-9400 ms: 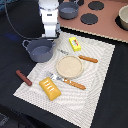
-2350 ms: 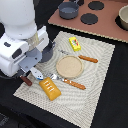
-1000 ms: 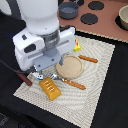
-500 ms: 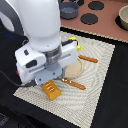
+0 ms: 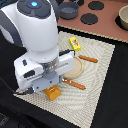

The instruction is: Interact with the objects in diverse but meaningful ways.

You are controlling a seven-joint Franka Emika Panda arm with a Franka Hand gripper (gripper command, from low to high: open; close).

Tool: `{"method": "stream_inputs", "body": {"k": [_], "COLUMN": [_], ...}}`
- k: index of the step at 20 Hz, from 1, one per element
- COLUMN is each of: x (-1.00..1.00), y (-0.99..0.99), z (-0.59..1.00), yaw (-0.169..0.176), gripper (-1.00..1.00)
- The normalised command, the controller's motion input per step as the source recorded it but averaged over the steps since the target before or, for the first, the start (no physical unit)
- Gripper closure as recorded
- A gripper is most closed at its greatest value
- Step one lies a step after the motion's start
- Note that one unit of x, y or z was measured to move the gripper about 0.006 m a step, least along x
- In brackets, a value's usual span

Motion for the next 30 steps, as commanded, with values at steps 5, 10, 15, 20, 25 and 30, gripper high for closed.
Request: {"method": "stream_inputs", "body": {"k": [5,10,15,20,25,30], "x": [0.04,0.06,0.13,0.21,0.26,0.24], "y": [-0.41,-0.31,-0.13,-0.01,0.0,0.0], "z": [-0.12,-0.1,-0.06,-0.01,0.01,0.33], "yaw": [-0.008,-0.004,0.0,0.0,0.0,-0.008], "gripper": [-1.0,1.0,1.0,1.0,1.0,1.0]}}
